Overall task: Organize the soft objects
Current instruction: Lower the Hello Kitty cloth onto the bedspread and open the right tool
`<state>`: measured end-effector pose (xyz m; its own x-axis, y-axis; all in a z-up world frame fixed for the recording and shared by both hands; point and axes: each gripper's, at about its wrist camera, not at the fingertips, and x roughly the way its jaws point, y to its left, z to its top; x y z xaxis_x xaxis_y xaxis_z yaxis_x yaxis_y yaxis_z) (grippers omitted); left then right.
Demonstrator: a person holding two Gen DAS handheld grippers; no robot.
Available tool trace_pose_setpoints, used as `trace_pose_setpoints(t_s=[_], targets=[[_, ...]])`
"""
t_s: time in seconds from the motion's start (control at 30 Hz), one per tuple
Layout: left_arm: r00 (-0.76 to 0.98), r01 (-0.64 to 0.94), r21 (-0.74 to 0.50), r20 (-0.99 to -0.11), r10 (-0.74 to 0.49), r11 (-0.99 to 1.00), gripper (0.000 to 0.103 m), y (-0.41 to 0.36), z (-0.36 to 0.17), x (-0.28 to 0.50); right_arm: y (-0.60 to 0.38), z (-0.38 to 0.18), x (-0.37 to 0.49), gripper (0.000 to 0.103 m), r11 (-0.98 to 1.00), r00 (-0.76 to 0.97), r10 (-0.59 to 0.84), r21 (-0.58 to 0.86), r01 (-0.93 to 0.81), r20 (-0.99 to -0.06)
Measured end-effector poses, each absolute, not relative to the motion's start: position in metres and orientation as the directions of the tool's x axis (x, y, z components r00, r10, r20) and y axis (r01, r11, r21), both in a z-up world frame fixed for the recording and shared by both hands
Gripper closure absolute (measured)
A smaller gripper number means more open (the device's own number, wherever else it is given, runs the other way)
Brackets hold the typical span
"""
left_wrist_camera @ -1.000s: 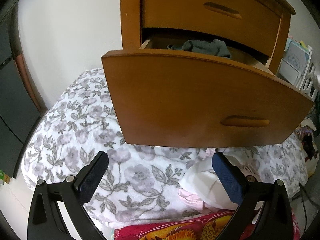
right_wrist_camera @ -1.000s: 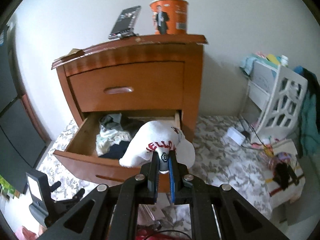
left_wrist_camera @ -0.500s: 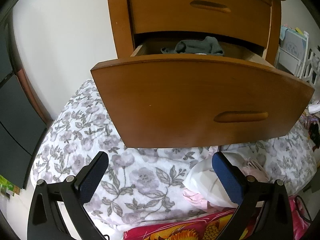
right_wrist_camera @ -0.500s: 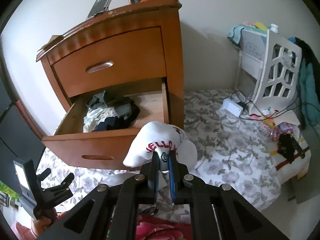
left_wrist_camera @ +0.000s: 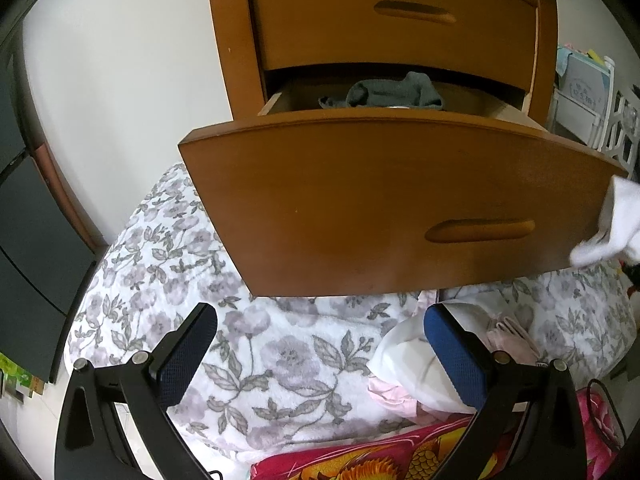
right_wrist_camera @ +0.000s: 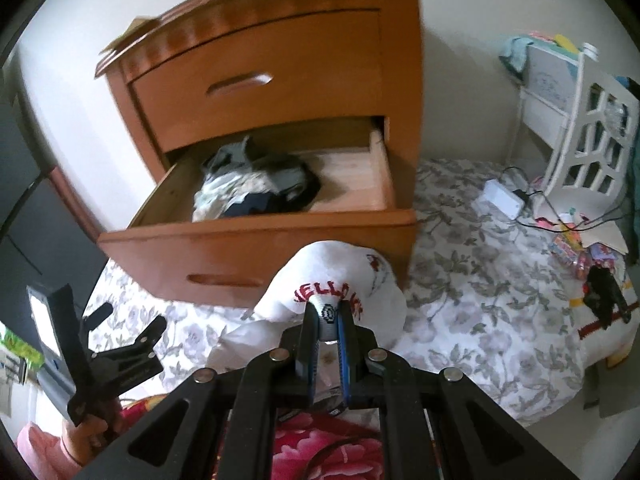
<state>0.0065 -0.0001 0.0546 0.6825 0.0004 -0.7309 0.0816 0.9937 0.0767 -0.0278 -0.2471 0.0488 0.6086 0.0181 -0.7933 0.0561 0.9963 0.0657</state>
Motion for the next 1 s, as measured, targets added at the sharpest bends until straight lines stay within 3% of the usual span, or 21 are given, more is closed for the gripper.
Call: trace_pose_setpoints(t_s=[0.73,1.0], targets=[[0.694,0.061,0.057,-0.72,-0.001,0.997,0.0,0.005,0.057,0.004,-0.184,0.018,0.002,0.094,0.99,0.523,0.141,0.108,-0.093,-0.84],[0.691,0.06,0.052,-0.723,-0.004,0.997,0.0,0.005,0.057,0.005,-0.17,-0.041,0.018,0.091,0.984,0.345,0.167,0.135,-0.114,-0.924]])
